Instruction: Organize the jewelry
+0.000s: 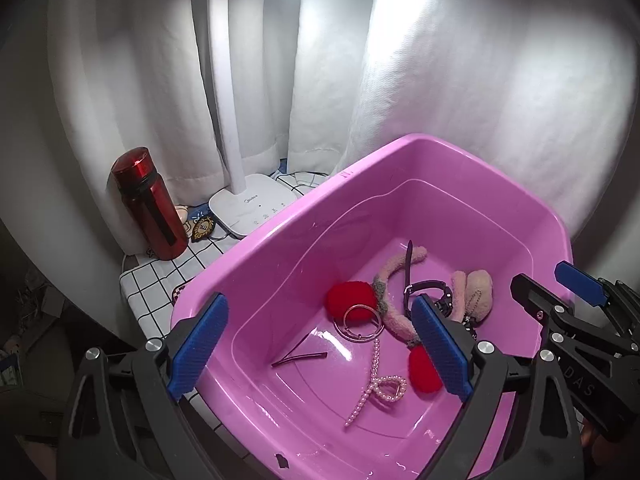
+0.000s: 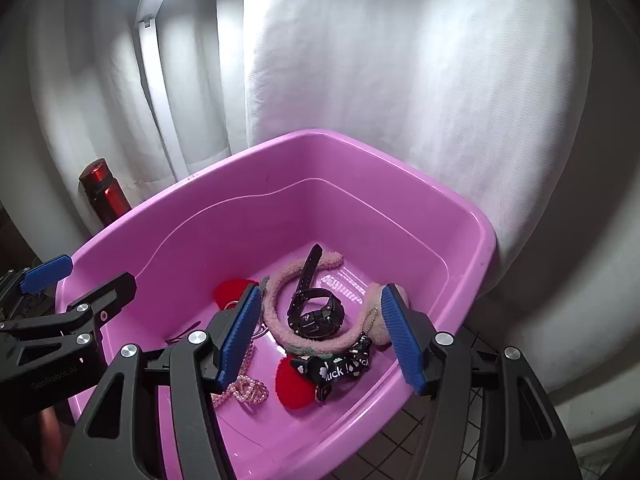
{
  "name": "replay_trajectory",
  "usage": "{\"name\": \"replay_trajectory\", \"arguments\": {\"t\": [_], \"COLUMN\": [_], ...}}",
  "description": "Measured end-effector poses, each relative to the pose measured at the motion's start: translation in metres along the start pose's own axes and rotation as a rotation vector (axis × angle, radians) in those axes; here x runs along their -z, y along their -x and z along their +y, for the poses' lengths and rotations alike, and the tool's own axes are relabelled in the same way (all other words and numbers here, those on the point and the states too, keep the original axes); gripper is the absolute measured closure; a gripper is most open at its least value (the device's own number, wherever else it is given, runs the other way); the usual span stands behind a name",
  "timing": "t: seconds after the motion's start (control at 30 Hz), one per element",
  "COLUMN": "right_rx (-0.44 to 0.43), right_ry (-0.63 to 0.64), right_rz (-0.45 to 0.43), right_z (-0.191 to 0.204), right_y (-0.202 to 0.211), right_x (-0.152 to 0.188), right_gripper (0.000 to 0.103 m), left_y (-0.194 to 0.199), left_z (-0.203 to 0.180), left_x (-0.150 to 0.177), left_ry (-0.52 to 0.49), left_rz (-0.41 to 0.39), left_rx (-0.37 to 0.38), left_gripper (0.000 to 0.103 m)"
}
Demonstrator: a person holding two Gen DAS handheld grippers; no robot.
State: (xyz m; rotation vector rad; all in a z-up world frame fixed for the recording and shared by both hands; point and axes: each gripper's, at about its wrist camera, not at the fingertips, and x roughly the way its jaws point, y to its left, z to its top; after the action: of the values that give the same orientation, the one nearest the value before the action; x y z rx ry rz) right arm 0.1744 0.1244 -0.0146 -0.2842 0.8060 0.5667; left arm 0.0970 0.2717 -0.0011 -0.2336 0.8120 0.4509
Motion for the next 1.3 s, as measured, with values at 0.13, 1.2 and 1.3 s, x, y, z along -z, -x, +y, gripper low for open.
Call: {"name": "replay_trajectory", "arguments": {"t": [0.13, 1.2, 1.3], "right_rx": [-0.004, 0.000, 0.004], "right_ry": [-0.001, 0.018, 0.016], "right_rz": [-0.001, -0.016, -0.016], "right_z": [0.000, 0.010, 0.010], "right_y": [0.004, 0.027, 0.028], "right_x": [0.003, 0.015, 0.016], "right_gripper": [0.043, 0.043, 0.043], "left_y": [0.001, 0.015, 0.016], "left_z": [0.002, 0.003, 0.003], "left_x": [0.001, 0.012, 0.012], "left_ry": [-0.001, -0.016, -0.017], "left_rz": [0.006, 0.019, 0.021], "left_rx": [-0.007, -0.026, -0.025], "left_gripper": [0.012, 0.012, 0.012]}}
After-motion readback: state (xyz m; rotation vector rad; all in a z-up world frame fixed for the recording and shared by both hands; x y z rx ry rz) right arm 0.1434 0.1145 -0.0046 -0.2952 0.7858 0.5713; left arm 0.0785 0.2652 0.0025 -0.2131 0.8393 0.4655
